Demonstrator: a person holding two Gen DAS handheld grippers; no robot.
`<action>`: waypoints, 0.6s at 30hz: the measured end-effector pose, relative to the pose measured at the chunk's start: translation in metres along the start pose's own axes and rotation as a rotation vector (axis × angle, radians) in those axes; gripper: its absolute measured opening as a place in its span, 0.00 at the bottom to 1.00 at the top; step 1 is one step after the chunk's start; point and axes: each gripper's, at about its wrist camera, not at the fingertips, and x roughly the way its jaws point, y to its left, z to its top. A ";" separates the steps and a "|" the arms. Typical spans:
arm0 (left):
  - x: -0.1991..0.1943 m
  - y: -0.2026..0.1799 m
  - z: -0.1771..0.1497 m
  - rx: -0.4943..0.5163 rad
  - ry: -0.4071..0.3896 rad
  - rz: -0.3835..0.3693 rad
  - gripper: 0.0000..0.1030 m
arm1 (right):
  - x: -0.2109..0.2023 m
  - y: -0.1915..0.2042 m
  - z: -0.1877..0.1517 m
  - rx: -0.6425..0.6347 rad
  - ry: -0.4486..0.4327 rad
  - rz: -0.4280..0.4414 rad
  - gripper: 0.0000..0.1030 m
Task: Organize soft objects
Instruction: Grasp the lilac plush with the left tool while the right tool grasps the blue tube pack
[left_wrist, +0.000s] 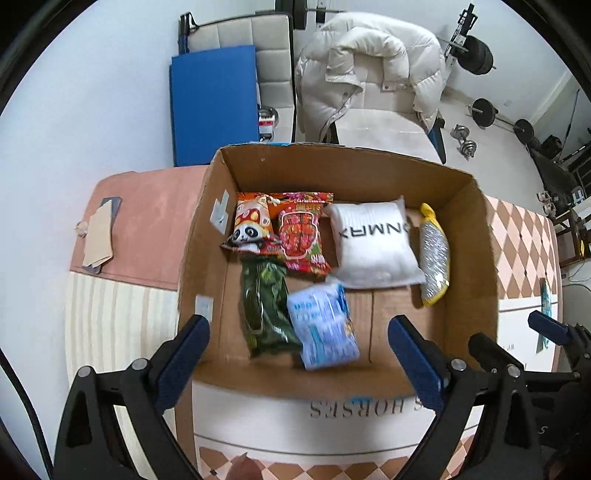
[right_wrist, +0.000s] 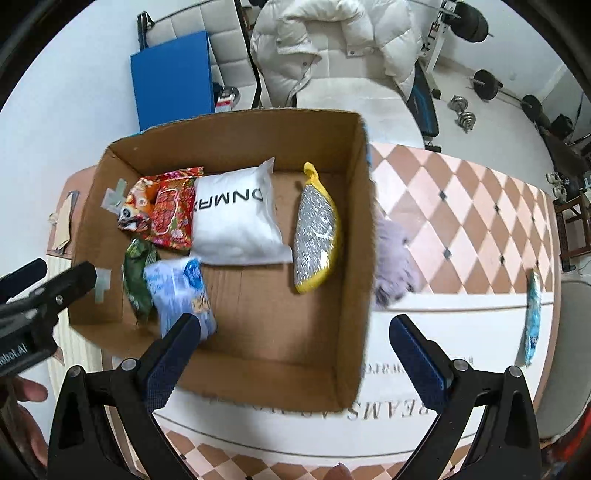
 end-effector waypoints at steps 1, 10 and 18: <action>-0.007 -0.002 -0.006 -0.005 -0.010 -0.007 0.96 | -0.008 -0.002 -0.008 0.002 -0.017 -0.002 1.00; -0.055 -0.012 -0.041 0.005 -0.083 0.042 0.96 | -0.066 -0.012 -0.054 0.015 -0.086 0.033 1.00; -0.090 -0.019 -0.048 -0.011 -0.141 0.056 0.96 | -0.100 -0.017 -0.066 0.014 -0.116 0.105 1.00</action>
